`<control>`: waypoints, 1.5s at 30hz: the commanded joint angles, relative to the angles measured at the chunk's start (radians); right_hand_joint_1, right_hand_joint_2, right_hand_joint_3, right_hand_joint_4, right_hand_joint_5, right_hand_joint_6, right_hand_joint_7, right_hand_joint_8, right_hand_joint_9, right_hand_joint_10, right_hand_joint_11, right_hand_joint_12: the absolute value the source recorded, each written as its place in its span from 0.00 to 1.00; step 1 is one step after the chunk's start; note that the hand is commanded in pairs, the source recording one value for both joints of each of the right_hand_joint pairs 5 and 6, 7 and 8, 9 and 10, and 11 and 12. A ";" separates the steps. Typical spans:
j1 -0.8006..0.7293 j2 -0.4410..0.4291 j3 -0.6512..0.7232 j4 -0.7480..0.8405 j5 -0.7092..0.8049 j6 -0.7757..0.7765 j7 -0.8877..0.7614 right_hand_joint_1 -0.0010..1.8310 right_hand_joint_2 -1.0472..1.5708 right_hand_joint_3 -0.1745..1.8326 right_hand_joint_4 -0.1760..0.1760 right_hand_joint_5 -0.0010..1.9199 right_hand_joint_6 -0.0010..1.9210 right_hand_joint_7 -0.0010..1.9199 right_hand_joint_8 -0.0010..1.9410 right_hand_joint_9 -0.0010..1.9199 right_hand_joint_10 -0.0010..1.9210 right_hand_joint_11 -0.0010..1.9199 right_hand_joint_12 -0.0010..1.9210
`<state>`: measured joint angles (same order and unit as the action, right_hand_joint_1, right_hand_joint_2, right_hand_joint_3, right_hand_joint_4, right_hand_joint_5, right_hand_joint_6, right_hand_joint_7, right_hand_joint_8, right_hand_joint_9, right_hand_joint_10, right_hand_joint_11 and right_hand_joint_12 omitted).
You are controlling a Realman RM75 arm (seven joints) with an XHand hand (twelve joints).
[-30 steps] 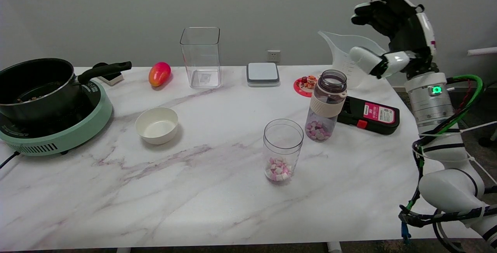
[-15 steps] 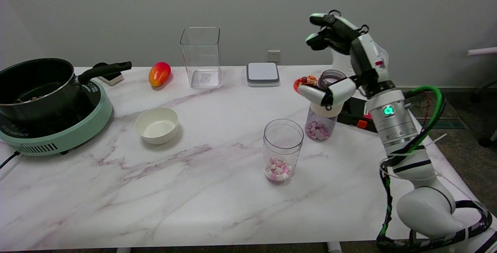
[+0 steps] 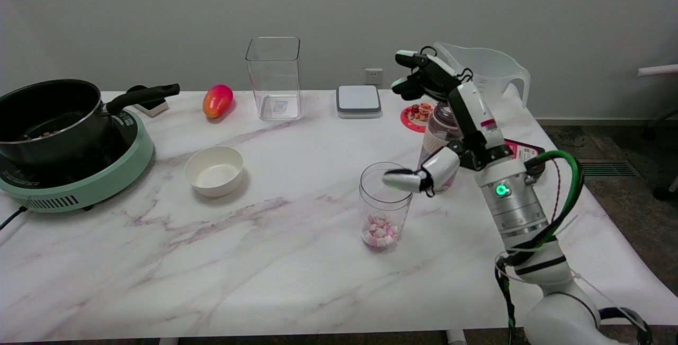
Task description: Pick up the measuring cup.
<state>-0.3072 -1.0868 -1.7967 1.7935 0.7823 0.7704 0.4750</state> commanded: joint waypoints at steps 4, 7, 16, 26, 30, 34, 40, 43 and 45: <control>-0.131 -0.049 -0.116 0.003 0.128 0.194 0.084 0.64 0.19 0.48 0.50 0.20 0.20 0.33 0.33 0.35 0.35 0.36 0.36; -0.128 -0.042 -0.114 -0.020 0.129 0.196 0.127 0.62 0.17 0.41 0.50 0.19 0.19 0.33 0.33 0.35 0.35 0.37 0.36; -0.082 -0.017 -0.109 -0.109 0.135 0.208 0.209 0.59 0.18 0.31 0.50 0.18 0.18 0.33 0.33 0.35 0.35 0.37 0.37; 0.000 -0.003 -0.144 -0.239 0.123 0.203 0.242 0.60 0.19 0.38 0.50 0.17 0.17 0.33 0.33 0.35 0.35 0.37 0.37; 0.018 -0.012 -0.145 -0.275 0.123 0.205 0.264 0.61 0.19 0.39 0.50 0.17 0.17 0.33 0.33 0.34 0.34 0.37 0.37; 0.032 -0.015 -0.154 -0.305 0.123 0.209 0.266 0.61 0.19 0.39 0.50 0.17 0.17 0.33 0.33 0.34 0.34 0.37 0.37; 0.048 -0.029 -0.165 -0.360 0.103 0.235 0.309 0.60 0.19 0.40 0.50 0.18 0.18 0.33 0.33 0.34 0.34 0.36 0.36; 0.055 -0.045 -0.165 -0.392 0.080 0.250 0.340 0.60 0.19 0.40 0.50 0.18 0.18 0.33 0.33 0.34 0.34 0.36 0.36; 0.057 -0.054 -0.165 -0.403 0.075 0.253 0.359 0.60 0.20 0.39 0.50 0.18 0.18 0.33 0.33 0.33 0.33 0.36 0.36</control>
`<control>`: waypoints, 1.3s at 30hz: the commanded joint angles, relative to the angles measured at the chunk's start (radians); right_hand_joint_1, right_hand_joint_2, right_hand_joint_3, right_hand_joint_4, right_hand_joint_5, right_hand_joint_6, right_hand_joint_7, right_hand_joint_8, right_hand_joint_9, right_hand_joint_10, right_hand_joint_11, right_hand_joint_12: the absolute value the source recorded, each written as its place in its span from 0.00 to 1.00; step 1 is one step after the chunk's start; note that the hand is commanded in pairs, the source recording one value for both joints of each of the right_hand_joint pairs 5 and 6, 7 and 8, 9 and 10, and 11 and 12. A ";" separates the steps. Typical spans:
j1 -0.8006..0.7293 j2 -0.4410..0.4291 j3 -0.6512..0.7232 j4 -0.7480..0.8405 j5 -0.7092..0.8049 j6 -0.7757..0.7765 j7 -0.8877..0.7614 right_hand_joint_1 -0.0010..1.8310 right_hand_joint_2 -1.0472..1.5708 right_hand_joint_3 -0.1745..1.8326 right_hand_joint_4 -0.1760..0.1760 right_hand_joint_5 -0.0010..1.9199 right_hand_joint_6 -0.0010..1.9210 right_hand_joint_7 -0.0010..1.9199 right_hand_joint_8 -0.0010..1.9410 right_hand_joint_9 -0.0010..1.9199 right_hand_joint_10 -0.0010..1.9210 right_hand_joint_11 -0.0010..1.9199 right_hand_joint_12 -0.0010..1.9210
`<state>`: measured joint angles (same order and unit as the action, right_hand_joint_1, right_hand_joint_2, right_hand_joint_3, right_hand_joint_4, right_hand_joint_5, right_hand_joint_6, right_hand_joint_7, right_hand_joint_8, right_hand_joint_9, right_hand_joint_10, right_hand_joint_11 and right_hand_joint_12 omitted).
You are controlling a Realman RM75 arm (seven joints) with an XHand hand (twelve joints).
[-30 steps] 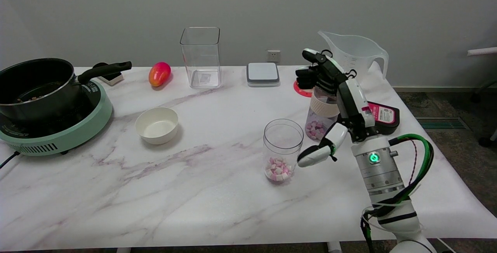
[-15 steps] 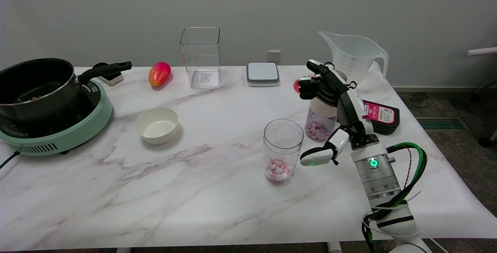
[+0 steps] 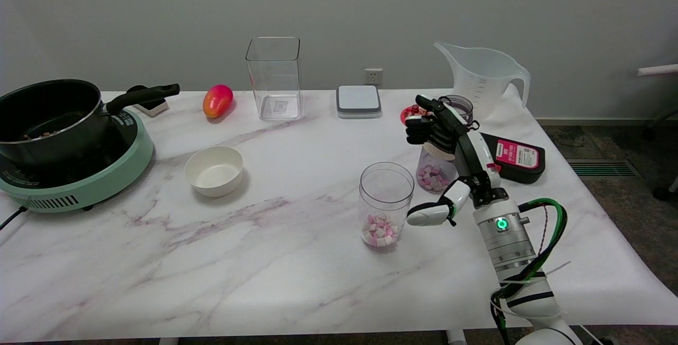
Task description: Pick up the measuring cup.
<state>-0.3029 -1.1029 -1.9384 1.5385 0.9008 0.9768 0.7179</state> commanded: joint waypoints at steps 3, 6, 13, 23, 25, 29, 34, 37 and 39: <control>0.054 -0.052 -0.026 -0.166 -0.045 0.046 0.158 0.60 0.21 0.37 0.50 0.18 0.18 0.33 0.33 0.33 0.33 0.36 0.36; 0.054 -0.065 -0.028 -0.183 -0.071 0.046 0.190 0.61 0.24 0.38 0.50 0.19 0.19 0.33 0.33 0.33 0.33 0.36 0.36; 0.056 -0.089 -0.028 -0.224 -0.116 0.045 0.267 0.62 0.33 0.46 0.50 0.22 0.22 0.35 0.34 0.34 0.34 0.36 0.36; 0.023 -0.119 -0.044 -0.249 -0.161 0.070 0.295 0.63 0.34 0.57 0.50 0.25 0.25 0.37 0.37 0.34 0.34 0.36 0.36; 0.006 -0.128 -0.044 -0.247 -0.161 0.078 0.290 0.63 0.30 0.59 0.50 0.24 0.24 0.35 0.35 0.34 0.34 0.37 0.37; -0.015 -0.142 -0.047 -0.254 -0.166 0.078 0.294 0.62 0.25 0.56 0.50 0.21 0.21 0.34 0.33 0.34 0.34 0.37 0.37; 0.010 -0.143 -0.055 -0.299 -0.209 0.074 0.299 0.62 0.24 0.53 0.50 0.19 0.19 0.34 0.33 0.34 0.34 0.37 0.37; 0.036 -0.149 -0.071 -0.324 -0.210 0.082 0.306 0.62 0.24 0.52 0.50 0.19 0.19 0.34 0.34 0.34 0.34 0.38 0.38; 0.049 -0.154 -0.078 -0.333 -0.210 0.082 0.307 0.63 0.26 0.49 0.50 0.20 0.20 0.34 0.34 0.34 0.34 0.38 0.38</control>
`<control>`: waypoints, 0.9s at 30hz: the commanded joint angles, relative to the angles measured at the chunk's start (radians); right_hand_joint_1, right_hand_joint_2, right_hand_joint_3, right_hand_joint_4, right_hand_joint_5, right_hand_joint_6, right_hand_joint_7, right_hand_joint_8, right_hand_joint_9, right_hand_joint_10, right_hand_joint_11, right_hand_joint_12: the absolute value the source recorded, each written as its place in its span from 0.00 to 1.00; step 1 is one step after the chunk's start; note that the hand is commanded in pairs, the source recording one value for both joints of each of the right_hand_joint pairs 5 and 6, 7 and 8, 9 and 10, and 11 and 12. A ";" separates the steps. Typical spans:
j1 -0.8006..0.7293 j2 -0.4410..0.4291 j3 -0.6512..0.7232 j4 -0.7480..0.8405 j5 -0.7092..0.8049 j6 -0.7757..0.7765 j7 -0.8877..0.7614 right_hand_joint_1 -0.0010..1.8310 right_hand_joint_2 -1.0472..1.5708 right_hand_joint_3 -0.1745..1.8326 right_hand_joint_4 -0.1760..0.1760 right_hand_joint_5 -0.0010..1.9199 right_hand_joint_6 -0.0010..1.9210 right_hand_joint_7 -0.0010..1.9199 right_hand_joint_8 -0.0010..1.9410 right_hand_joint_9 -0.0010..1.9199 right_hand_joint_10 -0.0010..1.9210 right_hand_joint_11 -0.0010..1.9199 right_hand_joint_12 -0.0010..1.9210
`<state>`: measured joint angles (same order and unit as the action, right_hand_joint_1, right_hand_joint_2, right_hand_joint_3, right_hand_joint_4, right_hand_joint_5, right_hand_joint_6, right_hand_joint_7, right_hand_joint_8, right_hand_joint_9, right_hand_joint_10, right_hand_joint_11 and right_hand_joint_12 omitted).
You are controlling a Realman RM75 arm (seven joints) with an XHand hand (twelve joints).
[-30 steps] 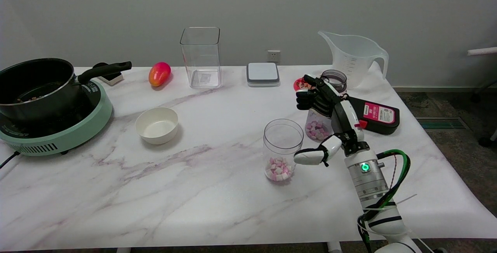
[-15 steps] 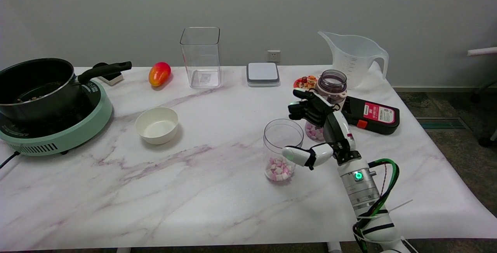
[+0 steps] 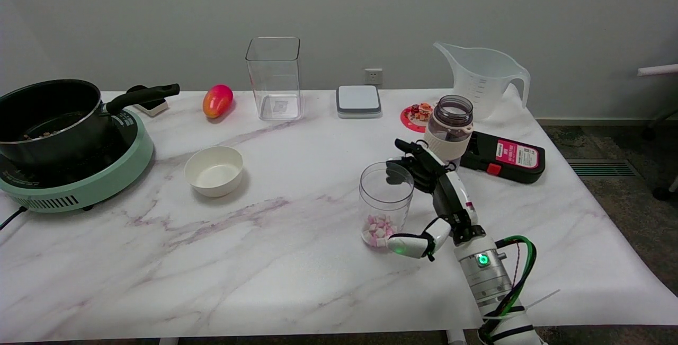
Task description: Pick up the measuring cup.
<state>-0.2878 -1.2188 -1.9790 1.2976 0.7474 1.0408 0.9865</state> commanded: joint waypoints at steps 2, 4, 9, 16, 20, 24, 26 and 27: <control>0.043 -0.040 -0.042 -0.096 -0.057 0.018 0.045 0.64 0.28 0.49 0.50 0.22 0.22 0.34 0.34 0.34 0.34 0.38 0.38; 0.050 -0.040 -0.044 -0.101 -0.060 0.016 0.049 0.65 0.29 0.52 0.50 0.22 0.22 0.34 0.34 0.34 0.34 0.38 0.38; 0.066 -0.040 -0.045 -0.120 -0.071 0.014 0.050 0.65 0.29 0.56 0.50 0.23 0.23 0.35 0.35 0.35 0.34 0.38 0.38; 0.080 -0.041 -0.045 -0.139 -0.079 0.017 0.050 0.66 0.30 0.58 0.50 0.23 0.23 0.35 0.35 0.35 0.35 0.38 0.38; 0.083 -0.044 -0.045 -0.147 -0.079 0.017 0.050 0.66 0.30 0.58 0.50 0.23 0.23 0.35 0.35 0.35 0.35 0.38 0.38; 0.084 -0.046 -0.045 -0.151 -0.073 0.017 0.050 0.68 0.32 0.57 0.50 0.23 0.23 0.37 0.37 0.35 0.35 0.38 0.38; 0.084 -0.046 -0.042 -0.155 -0.071 0.018 0.054 0.70 0.37 0.53 0.50 0.24 0.24 0.40 0.40 0.35 0.35 0.39 0.39; 0.084 -0.046 -0.041 -0.157 -0.071 0.019 0.060 0.71 0.41 0.50 0.50 0.25 0.25 0.42 0.41 0.37 0.36 0.41 0.41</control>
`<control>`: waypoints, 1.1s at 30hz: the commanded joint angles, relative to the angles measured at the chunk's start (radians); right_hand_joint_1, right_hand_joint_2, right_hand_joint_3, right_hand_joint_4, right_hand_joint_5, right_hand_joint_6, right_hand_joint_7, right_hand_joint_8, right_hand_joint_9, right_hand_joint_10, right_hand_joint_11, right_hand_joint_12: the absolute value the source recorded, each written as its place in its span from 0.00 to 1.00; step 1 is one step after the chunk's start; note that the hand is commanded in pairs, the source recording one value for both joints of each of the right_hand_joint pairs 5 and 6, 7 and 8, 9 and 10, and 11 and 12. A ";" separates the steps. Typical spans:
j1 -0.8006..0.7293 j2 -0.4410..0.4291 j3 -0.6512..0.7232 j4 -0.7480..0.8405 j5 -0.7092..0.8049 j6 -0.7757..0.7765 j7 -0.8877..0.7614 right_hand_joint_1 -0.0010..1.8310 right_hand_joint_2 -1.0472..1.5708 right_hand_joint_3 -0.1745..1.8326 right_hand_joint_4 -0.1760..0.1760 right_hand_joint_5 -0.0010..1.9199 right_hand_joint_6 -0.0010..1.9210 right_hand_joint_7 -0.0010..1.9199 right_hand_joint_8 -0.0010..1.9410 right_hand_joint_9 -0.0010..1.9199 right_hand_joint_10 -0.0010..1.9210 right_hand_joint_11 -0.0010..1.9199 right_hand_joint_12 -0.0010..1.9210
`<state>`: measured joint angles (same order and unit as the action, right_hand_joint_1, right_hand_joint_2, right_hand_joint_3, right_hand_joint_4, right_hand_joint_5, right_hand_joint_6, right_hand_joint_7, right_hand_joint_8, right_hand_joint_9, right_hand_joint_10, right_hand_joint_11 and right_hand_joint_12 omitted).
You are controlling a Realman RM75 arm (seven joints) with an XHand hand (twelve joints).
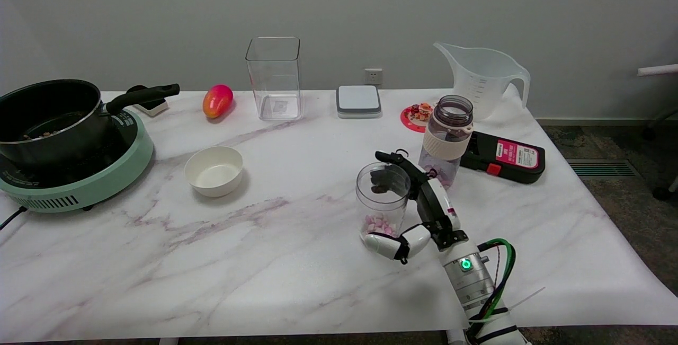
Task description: Pick up the measuring cup.
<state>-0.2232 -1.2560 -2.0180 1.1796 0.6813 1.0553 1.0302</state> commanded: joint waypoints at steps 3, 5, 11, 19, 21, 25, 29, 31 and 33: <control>0.019 -0.009 0.002 -0.047 -0.004 0.010 0.027 0.73 0.48 0.47 0.50 0.29 0.29 0.45 0.45 0.44 0.44 0.43 0.43; 0.019 -0.009 0.003 -0.050 -0.003 0.012 0.027 0.74 0.52 0.46 0.50 0.30 0.30 0.47 0.46 0.47 0.47 0.44 0.44; 0.019 -0.009 0.004 -0.053 0.007 0.015 0.029 0.75 0.57 0.42 0.50 0.34 0.34 0.50 0.50 0.51 0.51 0.45 0.45; 0.018 -0.009 0.007 -0.054 0.035 0.051 0.022 0.71 0.64 0.41 0.50 0.61 0.61 0.68 0.68 0.66 0.66 0.50 0.50; 0.013 -0.006 0.008 -0.054 0.050 0.068 0.019 0.70 0.75 0.37 0.50 0.76 0.76 0.77 0.76 0.75 0.75 0.58 0.58; 0.001 0.000 0.011 -0.051 0.079 0.101 0.019 0.65 0.92 0.28 0.50 0.89 0.89 0.88 0.87 0.83 0.83 0.67 0.67; -0.017 0.003 0.028 -0.047 0.109 0.135 0.011 0.61 1.00 0.24 0.50 0.96 0.96 0.92 0.91 0.87 0.87 0.71 0.71; -0.023 0.005 0.038 -0.051 0.123 0.155 0.002 0.62 1.00 0.23 0.50 0.98 0.98 0.94 0.93 0.88 0.88 0.73 0.73; -0.026 0.011 0.041 -0.051 0.141 0.174 -0.010 0.63 1.00 0.23 0.50 0.99 0.99 0.94 0.93 0.88 0.88 0.73 0.73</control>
<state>-0.2167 -1.2599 -2.0081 1.1304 0.7305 1.1219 1.0498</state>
